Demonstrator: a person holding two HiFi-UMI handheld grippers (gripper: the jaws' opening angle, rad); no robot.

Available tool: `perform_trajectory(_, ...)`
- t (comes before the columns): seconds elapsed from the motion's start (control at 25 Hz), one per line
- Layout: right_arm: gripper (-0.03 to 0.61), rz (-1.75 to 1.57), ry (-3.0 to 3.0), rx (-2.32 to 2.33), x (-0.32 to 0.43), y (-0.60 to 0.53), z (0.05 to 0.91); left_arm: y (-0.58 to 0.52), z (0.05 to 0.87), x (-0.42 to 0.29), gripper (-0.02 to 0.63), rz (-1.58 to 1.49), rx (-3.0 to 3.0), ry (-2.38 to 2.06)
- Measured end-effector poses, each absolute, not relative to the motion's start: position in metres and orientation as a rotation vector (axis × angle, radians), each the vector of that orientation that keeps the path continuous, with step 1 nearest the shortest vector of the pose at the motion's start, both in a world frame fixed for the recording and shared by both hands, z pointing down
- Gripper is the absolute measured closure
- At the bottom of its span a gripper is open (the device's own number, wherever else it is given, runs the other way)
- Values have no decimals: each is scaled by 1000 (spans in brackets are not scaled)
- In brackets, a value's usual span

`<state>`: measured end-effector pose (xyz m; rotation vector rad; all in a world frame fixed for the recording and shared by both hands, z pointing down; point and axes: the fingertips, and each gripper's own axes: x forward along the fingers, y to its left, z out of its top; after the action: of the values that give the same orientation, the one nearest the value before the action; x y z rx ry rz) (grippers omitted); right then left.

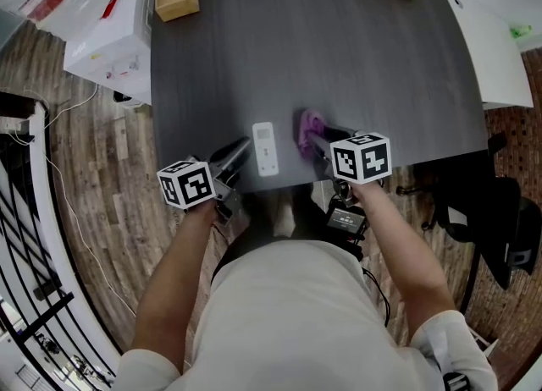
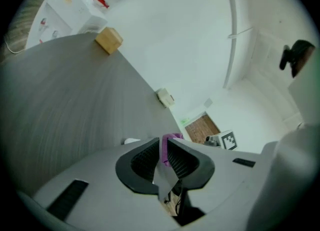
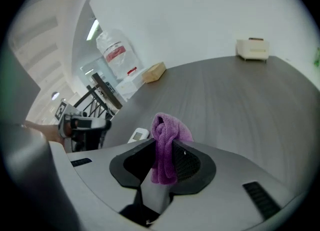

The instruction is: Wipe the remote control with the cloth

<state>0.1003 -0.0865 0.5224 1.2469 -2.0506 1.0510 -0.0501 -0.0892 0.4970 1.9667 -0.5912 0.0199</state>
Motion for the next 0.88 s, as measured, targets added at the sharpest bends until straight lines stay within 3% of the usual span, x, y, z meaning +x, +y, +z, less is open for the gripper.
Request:
perform_trajectory(0.36, 474, 698, -1920, 1587, 220, -55, 474, -58, 422, -102, 565, -217, 2098, -587)
perform_trajectory(0.88, 474, 900, -2291, 1748, 174, 98, 351, 89, 330, -114, 589, -489, 2205, -565)
